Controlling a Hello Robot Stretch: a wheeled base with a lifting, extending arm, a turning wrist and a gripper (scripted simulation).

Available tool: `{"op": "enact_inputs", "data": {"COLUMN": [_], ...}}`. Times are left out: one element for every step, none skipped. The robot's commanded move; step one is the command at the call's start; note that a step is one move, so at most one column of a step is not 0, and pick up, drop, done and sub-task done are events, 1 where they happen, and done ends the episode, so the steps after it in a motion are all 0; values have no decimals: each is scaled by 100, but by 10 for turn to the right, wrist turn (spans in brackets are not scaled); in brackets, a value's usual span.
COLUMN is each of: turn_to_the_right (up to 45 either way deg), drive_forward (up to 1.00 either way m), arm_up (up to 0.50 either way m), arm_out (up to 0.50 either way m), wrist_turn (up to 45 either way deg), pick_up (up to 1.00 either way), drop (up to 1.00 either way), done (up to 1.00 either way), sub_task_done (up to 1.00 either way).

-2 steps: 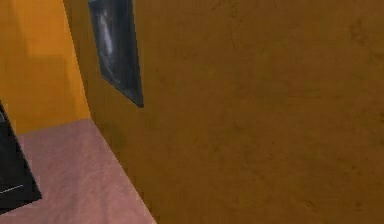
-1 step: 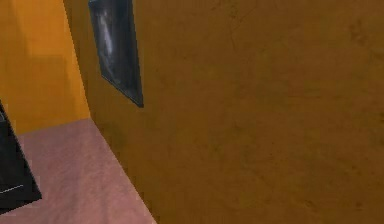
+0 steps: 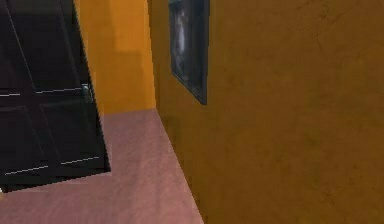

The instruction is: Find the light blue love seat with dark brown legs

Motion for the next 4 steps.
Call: {"op": "enact_inputs", "data": {"turn_to_the_right": [0,-450,-150,0], "drive_forward": [25,0,0,25], "arm_up": [0,0,0,0], "arm_out": [0,0,0,0], "wrist_turn": [0,0,0,0], "pick_up": [0,0,0,0], "drop": [0,0,0,0], "done": [0,0,0,0], "sub_task_done": [0,0,0,0]}}
